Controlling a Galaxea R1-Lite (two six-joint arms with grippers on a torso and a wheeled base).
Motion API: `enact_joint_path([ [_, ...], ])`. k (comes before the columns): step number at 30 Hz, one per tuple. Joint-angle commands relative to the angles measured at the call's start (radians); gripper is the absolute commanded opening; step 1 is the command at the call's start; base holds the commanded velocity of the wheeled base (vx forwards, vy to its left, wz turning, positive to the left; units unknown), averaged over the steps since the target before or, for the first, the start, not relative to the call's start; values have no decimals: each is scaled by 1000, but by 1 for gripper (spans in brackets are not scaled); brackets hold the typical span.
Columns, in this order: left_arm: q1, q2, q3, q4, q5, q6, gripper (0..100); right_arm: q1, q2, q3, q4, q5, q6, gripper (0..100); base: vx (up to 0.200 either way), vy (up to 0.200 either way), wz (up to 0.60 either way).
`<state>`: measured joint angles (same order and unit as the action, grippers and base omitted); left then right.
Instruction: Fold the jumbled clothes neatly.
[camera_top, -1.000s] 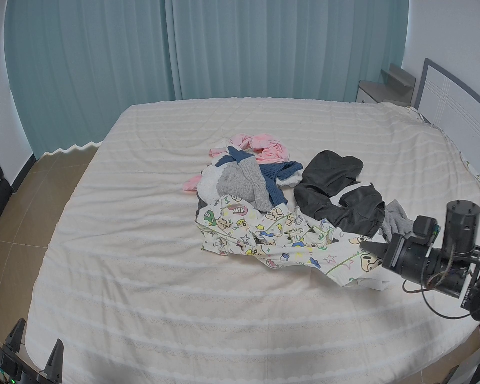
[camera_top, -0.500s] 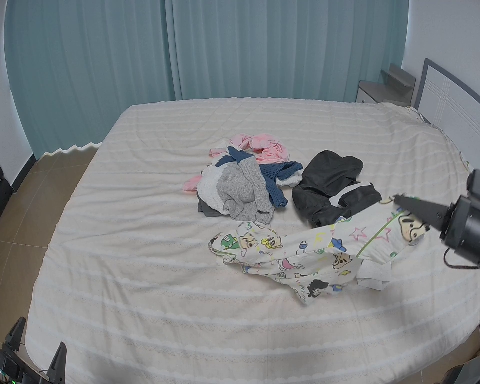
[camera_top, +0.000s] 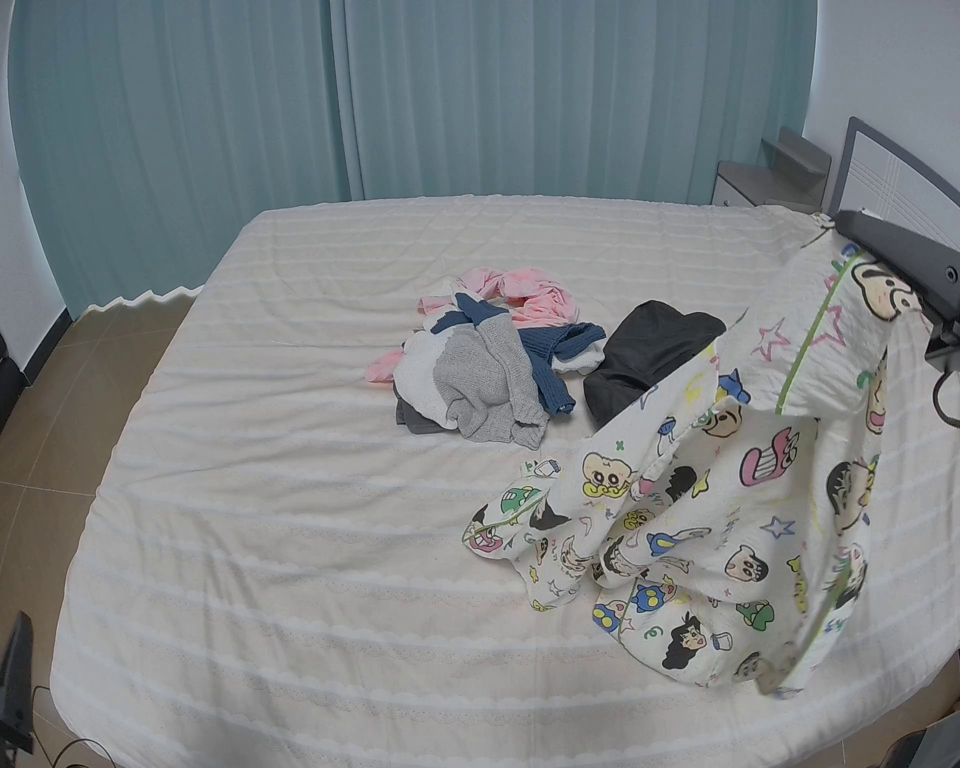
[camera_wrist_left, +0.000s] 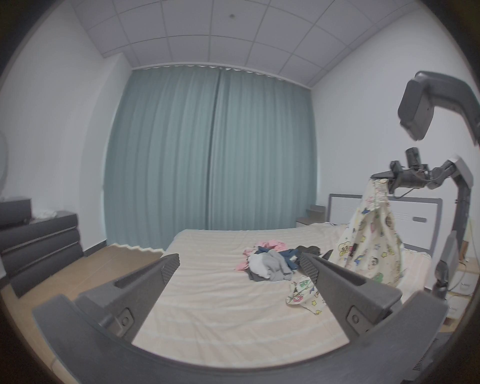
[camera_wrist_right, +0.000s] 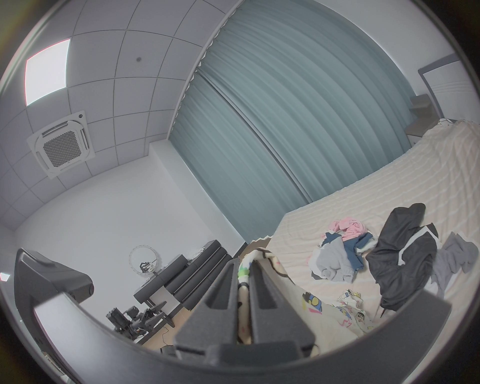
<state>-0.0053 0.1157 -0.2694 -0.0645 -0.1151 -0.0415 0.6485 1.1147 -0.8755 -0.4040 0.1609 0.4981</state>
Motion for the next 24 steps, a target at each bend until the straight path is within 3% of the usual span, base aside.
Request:
enact_joint_path([
  [1,-42,358,-208,120,-337,153,100,23,122,-138,1,65,-1,0,0,0,0],
  [3,-68,395,-202,173,-451,196,100,28,139,-157,1,82,-1,0,0,0,0],
  [7,-73,493,-199,210,-482,270,100,43,162,-207,2,85,-1,0,0,0,0],
  [10,-102,651,-186,207,-471,338,100,53,197,-270,4,86,-1,0,0,0,0],
  [14,-262,774,-186,204,-423,342,100,103,235,-335,5,82,-1,0,0,0,0],
  [16,-269,777,-188,204,-420,341,100,105,237,-336,5,82,-1,0,0,0,0],
  [17,-375,863,-188,195,-357,347,100,123,255,-372,5,80,-1,0,0,0,0],
  [20,-394,963,-192,141,-344,353,100,155,271,-396,4,77,0,0,0,0,0],
  [24,-397,1131,-197,-98,-322,342,100,177,307,-444,1,75,0,0,0,0,0],
])
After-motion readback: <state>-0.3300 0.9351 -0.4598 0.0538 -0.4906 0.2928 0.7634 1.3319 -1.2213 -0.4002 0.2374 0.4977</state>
